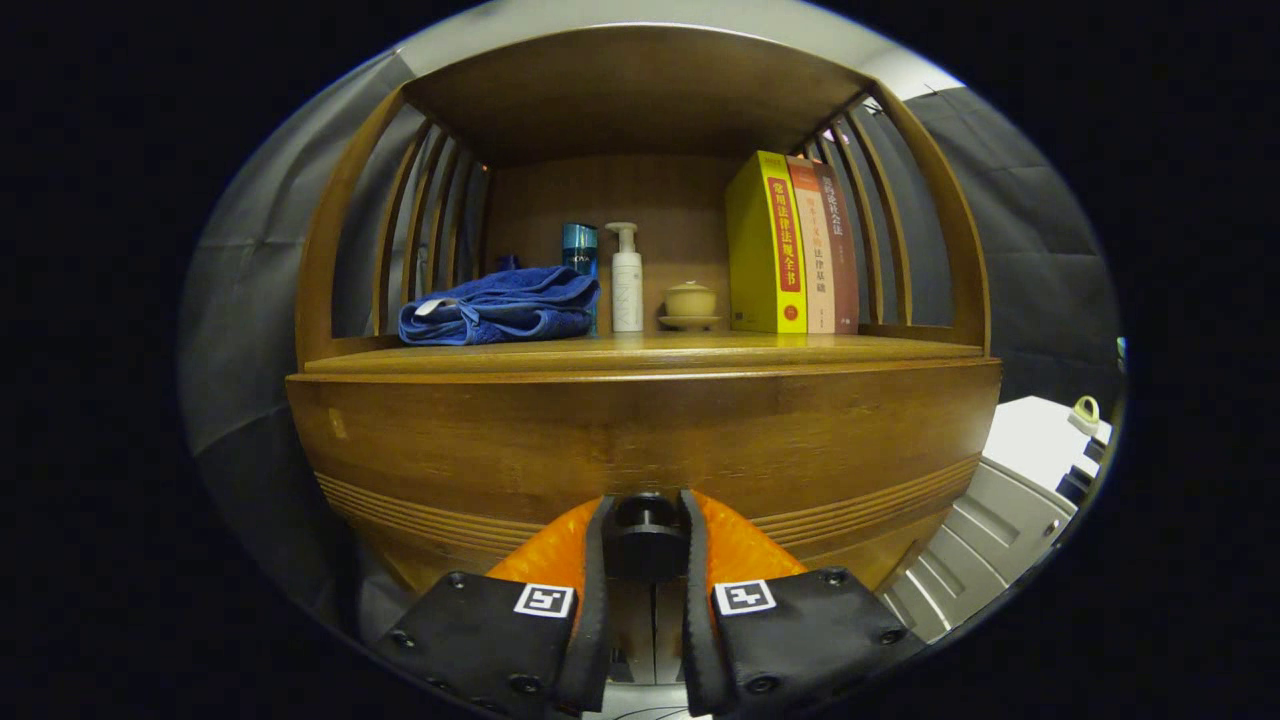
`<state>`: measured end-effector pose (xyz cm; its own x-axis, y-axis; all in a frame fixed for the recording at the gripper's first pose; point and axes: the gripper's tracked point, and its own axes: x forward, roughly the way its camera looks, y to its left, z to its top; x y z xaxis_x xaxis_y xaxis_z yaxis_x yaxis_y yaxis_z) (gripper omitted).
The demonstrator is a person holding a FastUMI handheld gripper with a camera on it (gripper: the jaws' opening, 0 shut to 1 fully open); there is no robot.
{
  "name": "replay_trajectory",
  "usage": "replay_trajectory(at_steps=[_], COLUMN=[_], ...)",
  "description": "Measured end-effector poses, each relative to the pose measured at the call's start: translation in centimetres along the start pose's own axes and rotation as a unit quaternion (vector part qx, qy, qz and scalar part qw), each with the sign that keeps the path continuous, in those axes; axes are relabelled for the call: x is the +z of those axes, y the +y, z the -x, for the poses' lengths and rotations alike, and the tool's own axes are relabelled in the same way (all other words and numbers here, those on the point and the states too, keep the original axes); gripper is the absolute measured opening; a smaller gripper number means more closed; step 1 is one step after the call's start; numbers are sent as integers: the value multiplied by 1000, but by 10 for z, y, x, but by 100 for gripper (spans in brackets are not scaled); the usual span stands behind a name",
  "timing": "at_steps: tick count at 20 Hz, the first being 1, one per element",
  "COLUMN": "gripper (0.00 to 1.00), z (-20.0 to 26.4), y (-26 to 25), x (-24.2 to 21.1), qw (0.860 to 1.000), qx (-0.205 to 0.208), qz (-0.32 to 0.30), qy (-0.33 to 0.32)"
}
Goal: Pull open the drawer, take out the items inside it, and place them on the countertop above the cabinet.
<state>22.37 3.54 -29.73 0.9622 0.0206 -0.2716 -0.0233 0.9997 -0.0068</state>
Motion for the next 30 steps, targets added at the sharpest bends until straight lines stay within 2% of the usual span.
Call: replay_trajectory(at_steps=[8, 19, 30], gripper=[38, 37, 37], z=[64, 148, 149], y=[-1, 0, 0], x=[-9, -20, -32], qw=[1000, 999, 999], qx=[4, 6, 3], qz=[-12, 12, 19], qy=[20, 33, 35])
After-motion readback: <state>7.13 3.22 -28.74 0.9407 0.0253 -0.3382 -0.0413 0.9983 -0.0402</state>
